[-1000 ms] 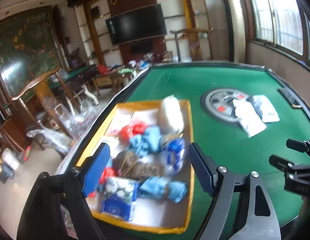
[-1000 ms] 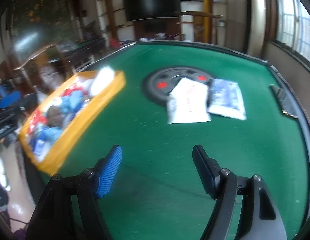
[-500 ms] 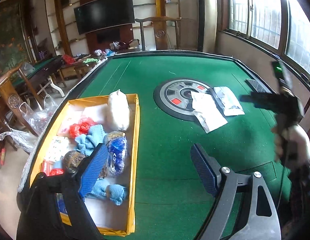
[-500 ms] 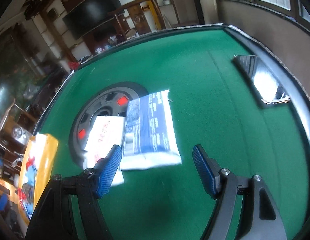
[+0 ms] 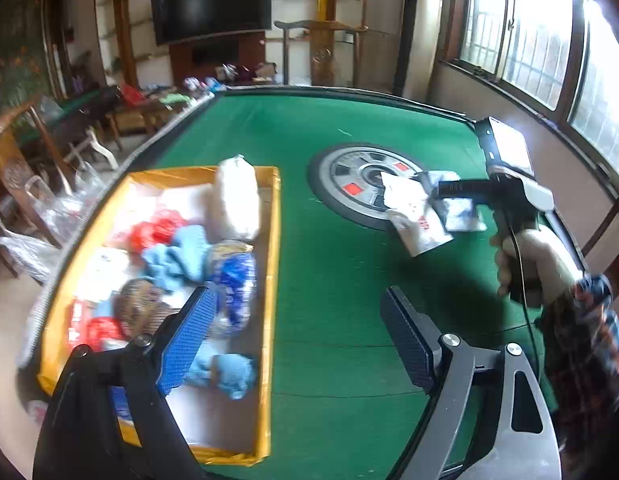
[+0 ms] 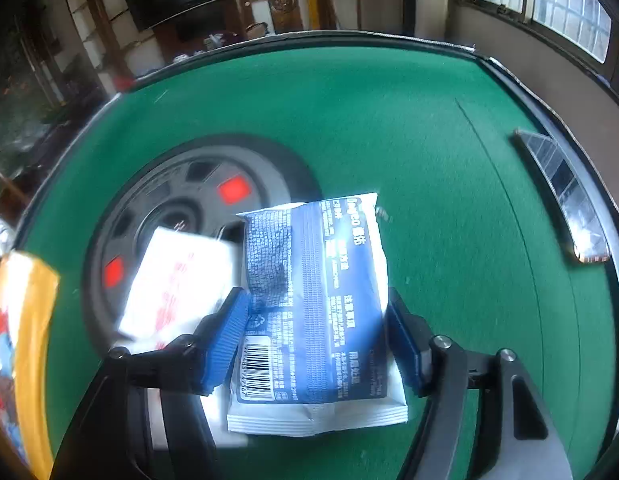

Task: Organize soft objects
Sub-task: 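Grasp the blue-and-white wet-wipes packet on the table with the right gripper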

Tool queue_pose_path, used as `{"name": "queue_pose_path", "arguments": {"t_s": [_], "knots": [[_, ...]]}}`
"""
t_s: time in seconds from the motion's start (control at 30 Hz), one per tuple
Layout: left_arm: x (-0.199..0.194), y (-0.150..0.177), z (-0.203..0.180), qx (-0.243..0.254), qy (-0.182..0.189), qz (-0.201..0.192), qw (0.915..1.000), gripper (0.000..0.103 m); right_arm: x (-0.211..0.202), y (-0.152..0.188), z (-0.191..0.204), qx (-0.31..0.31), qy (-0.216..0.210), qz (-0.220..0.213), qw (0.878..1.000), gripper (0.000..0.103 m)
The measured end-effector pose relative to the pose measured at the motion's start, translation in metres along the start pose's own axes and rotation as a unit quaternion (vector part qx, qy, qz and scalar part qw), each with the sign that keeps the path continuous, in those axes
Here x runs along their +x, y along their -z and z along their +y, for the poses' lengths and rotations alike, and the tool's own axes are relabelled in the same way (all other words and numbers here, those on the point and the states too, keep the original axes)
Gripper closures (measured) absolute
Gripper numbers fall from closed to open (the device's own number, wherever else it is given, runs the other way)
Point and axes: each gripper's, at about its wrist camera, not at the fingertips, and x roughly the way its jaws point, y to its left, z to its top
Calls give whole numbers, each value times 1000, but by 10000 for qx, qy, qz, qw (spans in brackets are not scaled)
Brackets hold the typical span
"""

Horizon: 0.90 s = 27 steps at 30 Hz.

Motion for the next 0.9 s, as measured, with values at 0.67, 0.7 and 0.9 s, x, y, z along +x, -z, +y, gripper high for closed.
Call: {"name": "queue_pose_path", "arguments": {"t_s": [0.67,0.7,0.9], "knots": [[173,-69,-119,1228,606,609,9887,18,-48,63,-66,906,57,-538,9944,39],[178,-67,-125,1402,575,652,9863,18,-47,61,-65,896,30,-531,9946,39],[169,-43,-155,1864,1269,828,9707,40,-43,57,-66,955,-53,-515,9941,39]]}}
